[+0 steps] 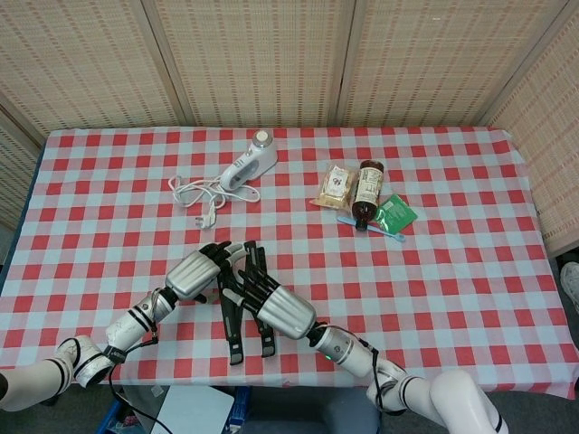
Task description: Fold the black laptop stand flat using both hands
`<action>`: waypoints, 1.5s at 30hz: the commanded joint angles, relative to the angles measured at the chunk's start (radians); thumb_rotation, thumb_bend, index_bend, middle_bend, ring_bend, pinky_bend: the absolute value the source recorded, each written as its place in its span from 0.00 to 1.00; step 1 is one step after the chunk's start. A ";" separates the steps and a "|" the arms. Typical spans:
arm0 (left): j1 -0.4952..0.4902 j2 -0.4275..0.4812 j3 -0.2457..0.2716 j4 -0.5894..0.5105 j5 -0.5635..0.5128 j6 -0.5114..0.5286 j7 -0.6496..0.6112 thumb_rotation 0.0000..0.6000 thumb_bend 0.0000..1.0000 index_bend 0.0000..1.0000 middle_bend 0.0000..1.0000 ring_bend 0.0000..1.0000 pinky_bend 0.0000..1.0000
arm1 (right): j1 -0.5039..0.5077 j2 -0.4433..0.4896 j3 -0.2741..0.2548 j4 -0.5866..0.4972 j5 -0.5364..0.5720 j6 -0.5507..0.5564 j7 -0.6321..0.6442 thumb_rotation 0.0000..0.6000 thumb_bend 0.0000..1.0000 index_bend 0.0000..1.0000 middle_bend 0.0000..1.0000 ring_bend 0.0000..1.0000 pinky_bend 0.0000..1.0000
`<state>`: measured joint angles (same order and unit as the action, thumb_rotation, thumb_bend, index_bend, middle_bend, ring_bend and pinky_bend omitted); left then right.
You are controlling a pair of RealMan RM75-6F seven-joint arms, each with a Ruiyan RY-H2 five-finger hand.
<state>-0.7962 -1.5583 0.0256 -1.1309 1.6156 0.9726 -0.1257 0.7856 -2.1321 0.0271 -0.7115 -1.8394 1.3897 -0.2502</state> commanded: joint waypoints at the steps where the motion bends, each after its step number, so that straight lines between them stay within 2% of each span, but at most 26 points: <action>1: -0.005 0.008 -0.005 -0.024 -0.007 -0.007 0.008 1.00 0.22 0.00 0.00 0.00 0.16 | 0.002 -0.006 -0.002 0.006 0.002 0.002 -0.002 1.00 0.00 0.00 0.00 0.00 0.00; 7: -0.002 0.017 -0.015 -0.021 -0.032 -0.021 0.063 1.00 0.22 0.00 0.00 0.01 0.16 | -0.002 0.024 -0.022 -0.019 -0.005 0.009 -0.002 1.00 0.00 0.00 0.00 0.00 0.00; 11: 0.019 0.040 -0.029 -0.020 -0.070 -0.014 0.041 1.00 0.22 0.00 0.00 0.01 0.16 | 0.011 0.116 -0.041 -0.122 -0.019 -0.012 -0.016 1.00 0.00 0.00 0.00 0.00 0.00; 13: 0.033 0.060 -0.031 -0.025 -0.074 0.007 0.038 1.00 0.22 0.00 0.00 0.01 0.16 | 0.026 0.184 -0.047 -0.215 -0.018 -0.050 -0.005 1.00 0.00 0.00 0.00 0.00 0.00; 16: 0.051 0.088 -0.031 -0.038 -0.076 0.033 0.031 1.00 0.22 0.00 0.00 0.00 0.16 | 0.072 0.290 -0.056 -0.359 -0.009 -0.149 0.046 1.00 0.00 0.00 0.00 0.00 0.00; 20: 0.075 0.129 -0.032 -0.061 -0.079 0.065 0.017 1.00 0.22 0.00 0.00 0.00 0.16 | 0.198 0.472 -0.067 -0.574 0.010 -0.384 0.162 1.00 0.00 0.00 0.00 0.00 0.00; 23: 0.090 0.152 -0.031 -0.074 -0.077 0.084 0.012 1.00 0.22 0.00 0.00 0.00 0.16 | 0.274 0.548 -0.062 -0.646 0.017 -0.513 0.175 1.00 0.00 0.00 0.00 0.00 0.00; 27: 0.107 0.172 -0.030 -0.088 -0.075 0.106 0.003 1.00 0.22 0.00 0.00 0.00 0.16 | 0.336 0.580 -0.052 -0.681 0.038 -0.626 0.176 1.00 0.00 0.00 0.00 0.00 0.00; 34: 0.128 0.187 -0.033 -0.092 -0.082 0.119 -0.005 1.00 0.22 0.00 0.00 0.00 0.16 | 0.419 0.568 -0.033 -0.668 0.068 -0.761 0.165 1.00 0.00 0.00 0.01 0.00 0.00; 45: 0.157 0.198 -0.033 -0.063 -0.082 0.139 -0.054 1.00 0.22 0.00 0.00 0.00 0.16 | 0.501 0.528 -0.026 -0.628 0.097 -0.885 0.117 1.00 0.00 0.00 0.01 0.00 0.00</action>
<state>-0.6413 -1.3604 -0.0079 -1.1965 1.5331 1.1097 -0.1771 1.2833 -1.6001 0.0002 -1.3429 -1.7458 0.5088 -0.1290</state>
